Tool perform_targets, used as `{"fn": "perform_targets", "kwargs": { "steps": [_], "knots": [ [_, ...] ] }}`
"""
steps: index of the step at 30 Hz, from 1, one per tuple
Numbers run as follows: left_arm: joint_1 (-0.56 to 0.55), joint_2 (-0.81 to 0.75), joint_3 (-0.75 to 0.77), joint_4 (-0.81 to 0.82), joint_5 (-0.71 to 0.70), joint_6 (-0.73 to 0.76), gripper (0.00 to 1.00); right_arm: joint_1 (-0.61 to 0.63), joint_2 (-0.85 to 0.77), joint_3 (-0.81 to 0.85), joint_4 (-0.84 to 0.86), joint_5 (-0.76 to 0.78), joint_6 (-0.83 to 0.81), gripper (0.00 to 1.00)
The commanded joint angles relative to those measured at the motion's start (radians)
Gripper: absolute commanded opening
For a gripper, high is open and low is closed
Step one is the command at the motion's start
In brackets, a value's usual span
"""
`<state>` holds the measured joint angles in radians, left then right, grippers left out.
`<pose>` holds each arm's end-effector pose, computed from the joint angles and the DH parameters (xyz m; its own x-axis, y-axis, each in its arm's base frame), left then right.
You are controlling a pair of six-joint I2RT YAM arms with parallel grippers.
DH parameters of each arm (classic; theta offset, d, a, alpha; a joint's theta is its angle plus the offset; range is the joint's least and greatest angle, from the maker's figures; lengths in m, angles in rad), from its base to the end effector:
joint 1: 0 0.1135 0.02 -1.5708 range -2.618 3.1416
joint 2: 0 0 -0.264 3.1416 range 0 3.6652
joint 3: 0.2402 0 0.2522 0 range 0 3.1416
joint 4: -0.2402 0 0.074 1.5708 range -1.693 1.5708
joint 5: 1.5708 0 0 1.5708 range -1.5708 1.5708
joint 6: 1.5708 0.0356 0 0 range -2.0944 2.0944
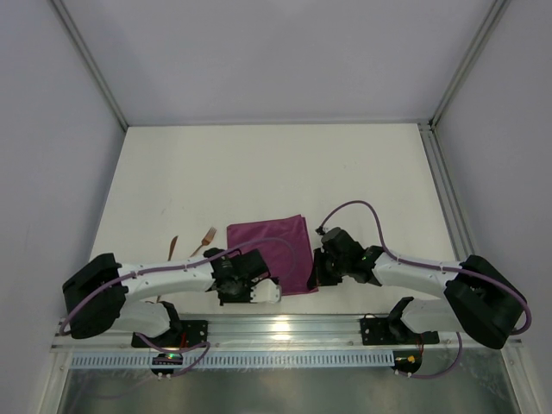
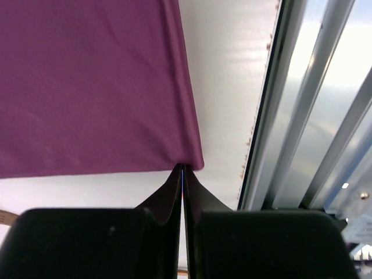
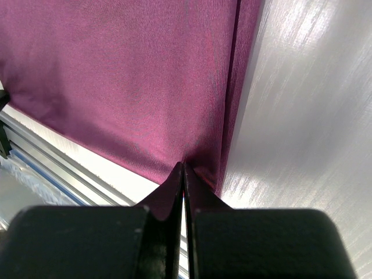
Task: Fold the napkin into a case and place the utensils inside
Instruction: Smooth out the square-folded napkin at the center of the board, then move the square-folded napkin to the center of the board.
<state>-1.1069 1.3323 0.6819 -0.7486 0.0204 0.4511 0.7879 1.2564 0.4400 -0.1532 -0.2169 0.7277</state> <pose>0.0923 -0.1860 0.1615 -0.0063 0.9867 -0.1626 0.9983 0.0156 0.0564 0.1437 0.1552 0.1375 -0.9519 -0.0357 -0.3043 -0.1941 0.8387 0.5087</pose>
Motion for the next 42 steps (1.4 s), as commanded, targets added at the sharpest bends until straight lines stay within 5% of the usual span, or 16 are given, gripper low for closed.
{"fn": "perform_targets", "kwargs": {
  "steps": [1,13,17,25,28,42],
  "knots": [
    [-0.001,-0.045,0.015,-0.115,0.001,-0.025,0.01,-0.010,0.002,-0.014,-0.109,0.088,-0.053,0.03],
    [0.004,-0.152,0.077,-0.120,-0.089,-0.037,0.04,-0.009,-0.061,0.130,-0.176,0.077,-0.117,0.04],
    [0.064,-0.183,0.082,-0.106,-0.126,-0.023,0.04,-0.019,-0.080,0.287,-0.239,0.106,-0.158,0.19],
    [0.335,-0.093,0.125,0.003,-0.125,-0.061,0.06,-0.264,0.073,0.445,-0.198,0.022,-0.333,0.59],
    [0.407,-0.042,0.154,0.048,-0.143,-0.092,0.07,-0.300,0.196,0.514,-0.172,-0.005,-0.381,0.64],
    [0.447,0.131,0.145,0.186,-0.163,-0.154,0.17,-0.355,0.524,0.554,0.058,-0.159,-0.381,0.56]
  ]
}}
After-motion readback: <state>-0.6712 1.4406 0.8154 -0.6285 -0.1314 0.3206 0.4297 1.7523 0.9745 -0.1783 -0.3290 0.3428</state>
